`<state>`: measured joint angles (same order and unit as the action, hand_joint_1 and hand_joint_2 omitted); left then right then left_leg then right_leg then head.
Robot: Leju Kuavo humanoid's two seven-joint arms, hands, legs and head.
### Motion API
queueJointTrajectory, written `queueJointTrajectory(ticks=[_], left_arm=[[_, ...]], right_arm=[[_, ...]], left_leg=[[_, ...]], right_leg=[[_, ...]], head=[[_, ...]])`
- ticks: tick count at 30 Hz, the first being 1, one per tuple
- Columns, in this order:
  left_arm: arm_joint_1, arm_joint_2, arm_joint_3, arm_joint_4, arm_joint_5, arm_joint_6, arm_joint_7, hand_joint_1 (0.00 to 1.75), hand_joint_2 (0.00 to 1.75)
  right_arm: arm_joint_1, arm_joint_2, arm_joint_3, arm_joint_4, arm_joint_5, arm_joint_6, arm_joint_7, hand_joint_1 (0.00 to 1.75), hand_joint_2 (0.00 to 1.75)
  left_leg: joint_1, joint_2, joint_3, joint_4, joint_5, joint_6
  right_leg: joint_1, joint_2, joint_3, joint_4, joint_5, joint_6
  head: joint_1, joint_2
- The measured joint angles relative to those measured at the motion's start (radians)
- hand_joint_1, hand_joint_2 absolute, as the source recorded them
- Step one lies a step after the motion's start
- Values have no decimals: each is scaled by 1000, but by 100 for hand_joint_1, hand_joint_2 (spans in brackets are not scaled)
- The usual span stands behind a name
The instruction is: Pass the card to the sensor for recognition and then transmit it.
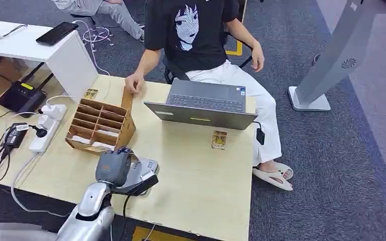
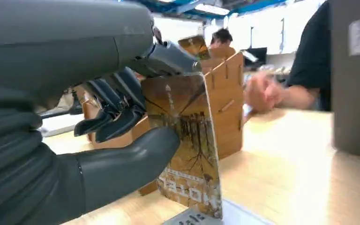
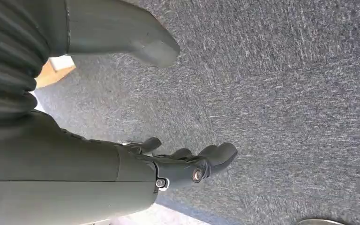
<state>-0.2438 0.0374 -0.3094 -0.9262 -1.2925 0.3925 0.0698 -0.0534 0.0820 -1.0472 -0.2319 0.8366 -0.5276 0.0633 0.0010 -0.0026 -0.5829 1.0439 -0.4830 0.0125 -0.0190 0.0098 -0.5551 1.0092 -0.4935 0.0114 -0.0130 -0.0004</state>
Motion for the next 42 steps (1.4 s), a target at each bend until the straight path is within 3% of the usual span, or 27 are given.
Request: queueJointTrajectory(ticks=[7, 12, 16, 20, 24, 29, 42], left_arm=[[1, -5, 5, 18, -8, -4, 2, 175, 175], [-1, -11, 27, 26, 21, 43, -32, 175, 175], [-6, 5, 51, -62, 80, 27, -73, 175, 175], [-92, 49, 65, -205, 121, -31, -85, 175, 175], [-244, 93, 72, -322, 131, -98, -72, 175, 175], [-404, 124, 72, -399, 119, -151, -61, 175, 175], [-471, 142, 72, -439, 117, -153, -48, 175, 175]], right_arm=[[0, 0, -1, 0, 2, 5, 0, 0, 175], [0, 0, -6, 0, 12, 5, 3, 0, 175], [0, 0, -14, 0, 23, 5, -2, 0, 175], [0, 0, -16, 0, 38, 4, -9, 0, 175], [0, 0, -16, 0, 54, 6, -8, 0, 175], [-2, 0, -16, 0, 66, 6, -6, 0, 175], [-5, 0, -16, 0, 74, 6, -3, 0, 175]], left_leg=[[0, -2, 3, 0, 0, 0], [0, -2, 4, 0, 1, 1], [0, -1, 0, 0, 3, 0], [1, -3, -9, 1, 9, -1], [2, -3, -10, 1, 10, -1], [1, -3, -10, 1, 10, -1], [1, -3, -10, 1, 10, -1]], right_leg=[[0, -2, 4, 0, 0, 0], [0, -2, 4, 0, 0, 0], [0, -1, -1, 0, 2, 0], [1, -2, -9, 1, 6, -1], [2, -3, -10, 1, 7, -1], [1, -2, -10, 1, 7, -1], [1, -2, -11, 1, 7, -1]], head=[[0, 0], [0, 0], [0, 0], [0, 0], [0, 0], [0, 0], [0, 0]])
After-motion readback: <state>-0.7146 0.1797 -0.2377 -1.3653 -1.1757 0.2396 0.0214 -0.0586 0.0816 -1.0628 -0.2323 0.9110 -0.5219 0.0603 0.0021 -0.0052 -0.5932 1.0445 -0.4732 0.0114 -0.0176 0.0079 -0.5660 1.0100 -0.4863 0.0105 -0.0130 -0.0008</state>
